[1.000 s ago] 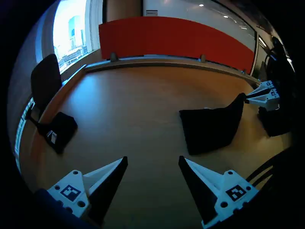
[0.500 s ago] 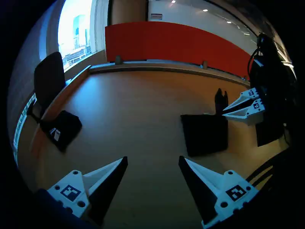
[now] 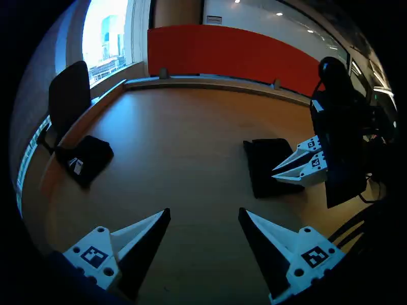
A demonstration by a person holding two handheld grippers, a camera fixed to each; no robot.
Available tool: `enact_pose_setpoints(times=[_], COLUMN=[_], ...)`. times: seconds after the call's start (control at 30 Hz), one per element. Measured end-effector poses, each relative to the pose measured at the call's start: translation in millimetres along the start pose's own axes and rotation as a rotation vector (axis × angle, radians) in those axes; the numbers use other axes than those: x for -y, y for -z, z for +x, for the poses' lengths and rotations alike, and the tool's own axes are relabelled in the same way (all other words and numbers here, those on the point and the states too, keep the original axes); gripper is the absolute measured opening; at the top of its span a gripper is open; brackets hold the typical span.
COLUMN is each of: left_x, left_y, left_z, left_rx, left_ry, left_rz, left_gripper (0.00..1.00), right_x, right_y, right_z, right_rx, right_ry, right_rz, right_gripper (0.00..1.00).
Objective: Fold towel
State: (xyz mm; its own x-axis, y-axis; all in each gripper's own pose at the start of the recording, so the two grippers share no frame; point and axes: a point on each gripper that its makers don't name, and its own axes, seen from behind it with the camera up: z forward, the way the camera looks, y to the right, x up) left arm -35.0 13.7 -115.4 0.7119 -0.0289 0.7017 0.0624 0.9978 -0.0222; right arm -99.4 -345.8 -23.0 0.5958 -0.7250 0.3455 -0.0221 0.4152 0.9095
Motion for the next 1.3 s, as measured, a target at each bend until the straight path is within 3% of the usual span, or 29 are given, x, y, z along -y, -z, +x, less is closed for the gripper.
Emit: enact_pose_setpoints(times=[0.2,0.37,0.77,1.3], left_x=[2.3,2.1,-4.5,-8.3], left_y=[-1.3,-2.8,-4.3,-4.0], left_z=[3,5,7,9], left_rx=[-0.002,-0.004,-0.008,-0.008], left_ry=[0.003,0.0,0.003,-0.018], left_rz=[0.003,0.006,0.002,0.003], left_gripper=[1.0,1.0,1.0,1.0], right_x=[-1,-3,-8,-16], right_y=[3.3,8.5,23.8,55.9], right_z=[0,0,-12,-57], right_rx=[-0.005,-0.014,-0.025,-0.017], right_ry=[-0.022,-0.038,-0.063,-0.154], right_rz=[0.001,-0.003,-0.039,-0.102], right_gripper=[0.31,0.77,0.77,0.77])
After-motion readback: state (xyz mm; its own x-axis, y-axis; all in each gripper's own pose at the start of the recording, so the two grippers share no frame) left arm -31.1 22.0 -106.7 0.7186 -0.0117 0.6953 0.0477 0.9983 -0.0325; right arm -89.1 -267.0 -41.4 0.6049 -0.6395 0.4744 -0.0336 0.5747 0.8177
